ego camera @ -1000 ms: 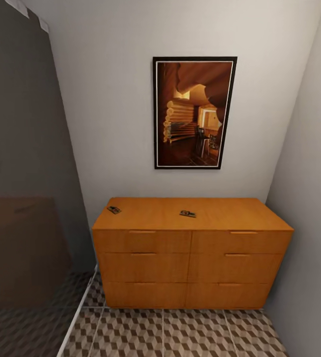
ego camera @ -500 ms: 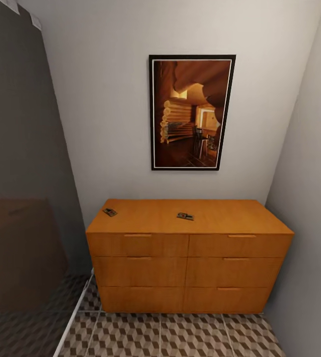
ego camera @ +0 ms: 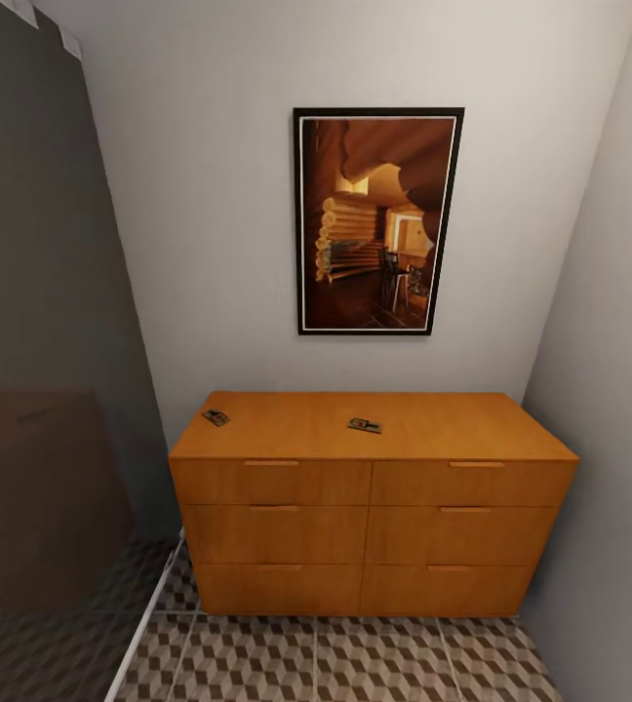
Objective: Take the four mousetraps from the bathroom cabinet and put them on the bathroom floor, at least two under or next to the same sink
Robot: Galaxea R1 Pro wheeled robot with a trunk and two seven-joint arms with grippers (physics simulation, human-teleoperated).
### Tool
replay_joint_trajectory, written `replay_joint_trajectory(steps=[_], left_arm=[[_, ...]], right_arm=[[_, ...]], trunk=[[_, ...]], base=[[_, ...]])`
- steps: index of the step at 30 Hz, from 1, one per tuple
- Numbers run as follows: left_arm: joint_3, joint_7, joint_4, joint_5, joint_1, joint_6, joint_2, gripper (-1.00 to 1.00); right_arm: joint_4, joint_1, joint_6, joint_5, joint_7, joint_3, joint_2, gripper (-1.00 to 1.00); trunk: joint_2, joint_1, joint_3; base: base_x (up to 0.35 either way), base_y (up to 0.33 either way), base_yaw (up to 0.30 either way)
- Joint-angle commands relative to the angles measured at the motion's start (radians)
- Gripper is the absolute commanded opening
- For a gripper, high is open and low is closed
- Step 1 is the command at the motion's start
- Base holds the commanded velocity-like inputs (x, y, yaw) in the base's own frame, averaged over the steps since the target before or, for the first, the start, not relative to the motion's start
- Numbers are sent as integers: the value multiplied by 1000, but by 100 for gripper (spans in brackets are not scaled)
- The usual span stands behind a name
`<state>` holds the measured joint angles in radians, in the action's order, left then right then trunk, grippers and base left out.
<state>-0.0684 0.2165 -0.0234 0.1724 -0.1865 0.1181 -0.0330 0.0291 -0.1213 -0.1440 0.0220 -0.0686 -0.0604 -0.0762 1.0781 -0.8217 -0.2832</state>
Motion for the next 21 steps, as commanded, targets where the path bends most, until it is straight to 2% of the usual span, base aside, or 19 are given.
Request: replay_joint_trajectory(steps=[1, 8, 14, 18, 21], left_arm=[[-5, 0, 0, 2, -1, 6, 1, 100], [-3, 5, -7, 3, -2, 45, -1, 100], [-2, 11, -81, 0, -4, 51, -7, 100], [0, 13, -174, -4, -5, 7, -12, 100], [0, 12, -249, -8, -5, -56, -18, 100]], right_arm=[[3, -1, -7, 2, -1, -5, 0, 100], [0, -1, -9, -6, 1, -3, -1, 100], [-26, -3, -5, -8, 5, -4, -10, 100], [-102, -2, 28, -9, 6, -4, -13, 100], [-194, -2, 94, -9, 6, -4, -15, 100]], trunk=[[1, 0, -1], [1, 0, -1], [1, 0, -1], [1, 0, -1], [1, 0, -1]], base=[[0, 0, 0], [0, 0, 0], [0, 0, 0], [0, 0, 0], [0, 0, 0]])
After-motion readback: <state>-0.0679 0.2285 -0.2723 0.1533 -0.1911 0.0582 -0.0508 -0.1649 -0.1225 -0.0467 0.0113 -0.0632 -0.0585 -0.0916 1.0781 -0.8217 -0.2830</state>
